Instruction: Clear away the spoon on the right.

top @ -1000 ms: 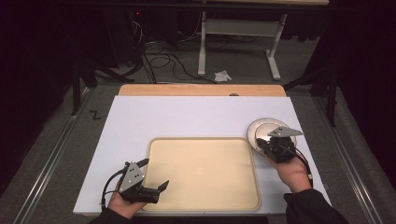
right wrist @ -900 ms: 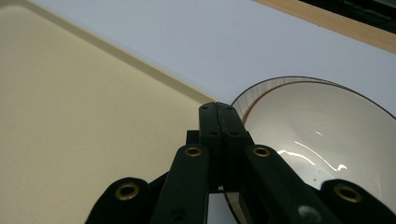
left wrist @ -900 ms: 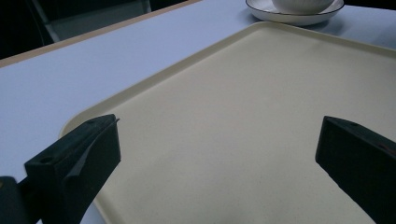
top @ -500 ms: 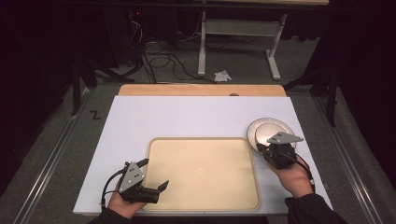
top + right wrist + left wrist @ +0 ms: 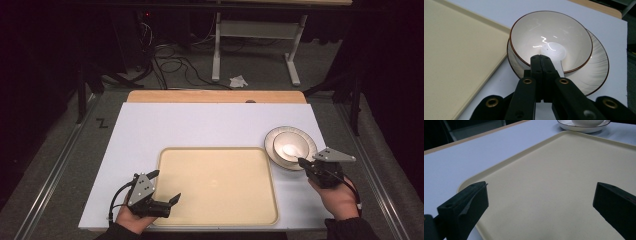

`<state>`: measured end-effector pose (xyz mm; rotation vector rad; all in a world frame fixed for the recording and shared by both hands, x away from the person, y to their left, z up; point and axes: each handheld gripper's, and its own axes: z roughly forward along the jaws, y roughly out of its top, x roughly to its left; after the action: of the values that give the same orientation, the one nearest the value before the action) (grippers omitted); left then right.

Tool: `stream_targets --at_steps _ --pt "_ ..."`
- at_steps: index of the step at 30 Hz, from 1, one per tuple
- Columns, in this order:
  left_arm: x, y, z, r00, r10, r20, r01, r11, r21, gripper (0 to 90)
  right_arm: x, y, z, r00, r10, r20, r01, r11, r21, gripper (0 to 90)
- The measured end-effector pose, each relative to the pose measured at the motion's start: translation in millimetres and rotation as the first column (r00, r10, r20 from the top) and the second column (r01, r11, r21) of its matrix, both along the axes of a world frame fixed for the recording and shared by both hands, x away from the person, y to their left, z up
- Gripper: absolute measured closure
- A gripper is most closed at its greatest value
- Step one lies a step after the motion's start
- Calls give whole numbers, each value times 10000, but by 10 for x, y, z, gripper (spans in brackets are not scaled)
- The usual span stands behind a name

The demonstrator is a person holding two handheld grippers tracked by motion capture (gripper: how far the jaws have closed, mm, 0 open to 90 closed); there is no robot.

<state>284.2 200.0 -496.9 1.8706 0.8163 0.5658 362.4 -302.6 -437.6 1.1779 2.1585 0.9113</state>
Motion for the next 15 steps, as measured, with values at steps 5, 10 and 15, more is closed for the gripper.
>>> stream_targets --at_steps 5,10,15 --pt "3 6 3 10000 5 3 -5 10000 -15 7 -60 63 18 9980 176 600 -226 9962 839 900" --pt "-2 4 2 10000 -15 28 15 10000 -56 7 -140 257 -100 9949 194 995 -374 9826 1820 900" --pt "4 4 -1 10000 -54 34 54 10000 4 7 -275 324 -212 9852 280 1689 -658 9727 2226 900"
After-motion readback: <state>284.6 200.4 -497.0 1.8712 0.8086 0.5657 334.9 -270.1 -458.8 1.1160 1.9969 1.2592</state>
